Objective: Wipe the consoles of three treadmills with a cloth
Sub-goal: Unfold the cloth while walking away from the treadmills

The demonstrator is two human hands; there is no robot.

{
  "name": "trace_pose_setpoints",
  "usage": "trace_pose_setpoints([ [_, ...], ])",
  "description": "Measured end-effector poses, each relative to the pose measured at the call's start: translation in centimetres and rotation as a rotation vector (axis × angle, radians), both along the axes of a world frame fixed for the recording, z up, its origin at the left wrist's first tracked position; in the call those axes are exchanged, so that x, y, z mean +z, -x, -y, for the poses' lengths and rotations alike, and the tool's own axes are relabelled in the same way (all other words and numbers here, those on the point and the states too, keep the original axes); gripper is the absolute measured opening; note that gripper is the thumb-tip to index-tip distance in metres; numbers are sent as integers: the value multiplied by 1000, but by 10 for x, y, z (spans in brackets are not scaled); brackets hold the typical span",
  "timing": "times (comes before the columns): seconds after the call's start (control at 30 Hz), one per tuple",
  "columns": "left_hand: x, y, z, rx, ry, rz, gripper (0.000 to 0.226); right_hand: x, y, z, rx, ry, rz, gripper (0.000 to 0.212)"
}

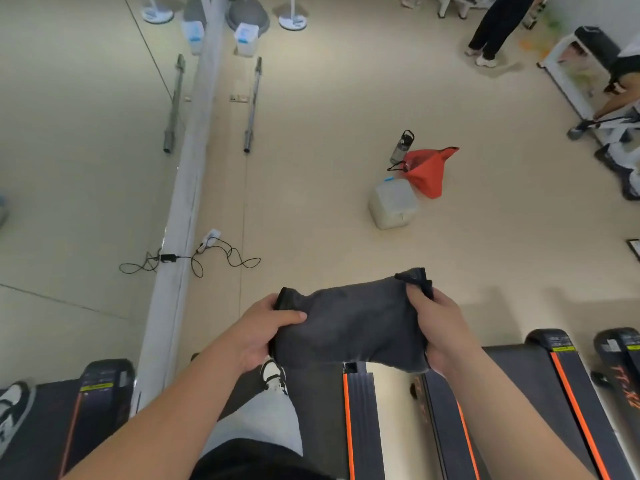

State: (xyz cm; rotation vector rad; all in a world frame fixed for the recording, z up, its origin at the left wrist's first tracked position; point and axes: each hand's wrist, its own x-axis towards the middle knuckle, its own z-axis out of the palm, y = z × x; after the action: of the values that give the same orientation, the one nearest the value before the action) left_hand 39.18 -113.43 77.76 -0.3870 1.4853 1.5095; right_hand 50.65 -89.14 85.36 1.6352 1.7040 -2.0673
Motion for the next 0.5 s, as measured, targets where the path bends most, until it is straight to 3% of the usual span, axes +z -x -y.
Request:
trace_pose_setpoints([
  [0.1, -7, 67, -16, -113, 33, -23, 44, -4, 59, -13, 42, -66, 3, 13],
  [0.2, -7, 118, -37, -193, 62, -29, 29, -6, 106, -27, 20, -55, -12, 12],
  [0.37, -12, 184, -67, -80, 4, 51, 38, -19, 161, -59, -5, -41, -21, 13],
  [0.5, -29, 243, -110, -34, 23, -68, 35, -52, 215, -106, -38, -56, -20, 13],
])
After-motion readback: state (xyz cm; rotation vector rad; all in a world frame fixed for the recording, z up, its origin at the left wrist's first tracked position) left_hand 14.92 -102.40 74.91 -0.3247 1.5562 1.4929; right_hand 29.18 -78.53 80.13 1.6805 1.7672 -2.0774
